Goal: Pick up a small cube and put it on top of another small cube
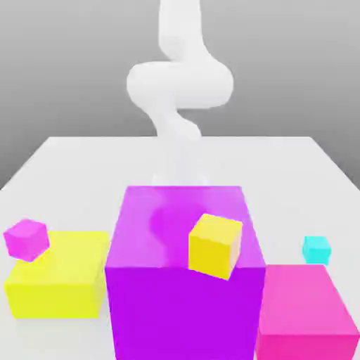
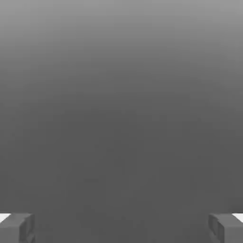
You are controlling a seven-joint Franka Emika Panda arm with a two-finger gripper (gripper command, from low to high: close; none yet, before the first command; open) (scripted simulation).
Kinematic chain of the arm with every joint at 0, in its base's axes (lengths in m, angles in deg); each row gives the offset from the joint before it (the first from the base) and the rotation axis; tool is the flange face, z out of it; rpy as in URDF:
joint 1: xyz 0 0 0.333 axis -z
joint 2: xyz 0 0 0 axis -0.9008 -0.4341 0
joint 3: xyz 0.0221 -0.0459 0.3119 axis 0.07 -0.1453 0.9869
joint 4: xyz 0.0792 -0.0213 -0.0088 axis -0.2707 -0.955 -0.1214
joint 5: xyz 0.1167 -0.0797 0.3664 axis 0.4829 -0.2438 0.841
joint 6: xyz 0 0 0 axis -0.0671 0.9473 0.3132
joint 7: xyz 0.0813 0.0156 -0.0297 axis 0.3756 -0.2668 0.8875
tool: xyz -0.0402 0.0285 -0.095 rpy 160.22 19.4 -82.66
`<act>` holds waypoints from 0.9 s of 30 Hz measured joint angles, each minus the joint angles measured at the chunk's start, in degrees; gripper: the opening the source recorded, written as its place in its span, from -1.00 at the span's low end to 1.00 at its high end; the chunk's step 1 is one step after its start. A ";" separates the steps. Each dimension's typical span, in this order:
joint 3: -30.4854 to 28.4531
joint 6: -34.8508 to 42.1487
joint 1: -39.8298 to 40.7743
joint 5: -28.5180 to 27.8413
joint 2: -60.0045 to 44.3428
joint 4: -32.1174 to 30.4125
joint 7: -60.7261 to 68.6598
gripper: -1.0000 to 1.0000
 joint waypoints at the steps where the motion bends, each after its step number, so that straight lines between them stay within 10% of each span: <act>1: 0.09 -1.09 -1.69 0.60 -1.79 -0.94 1.71 0.00; 18: 7.71 -18.17 -24.61 6.68 -29.88 -15.64 26.15 0.00; 27: 12.99 -27.53 -34.42 -2.76 -44.69 -23.53 30.02 0.00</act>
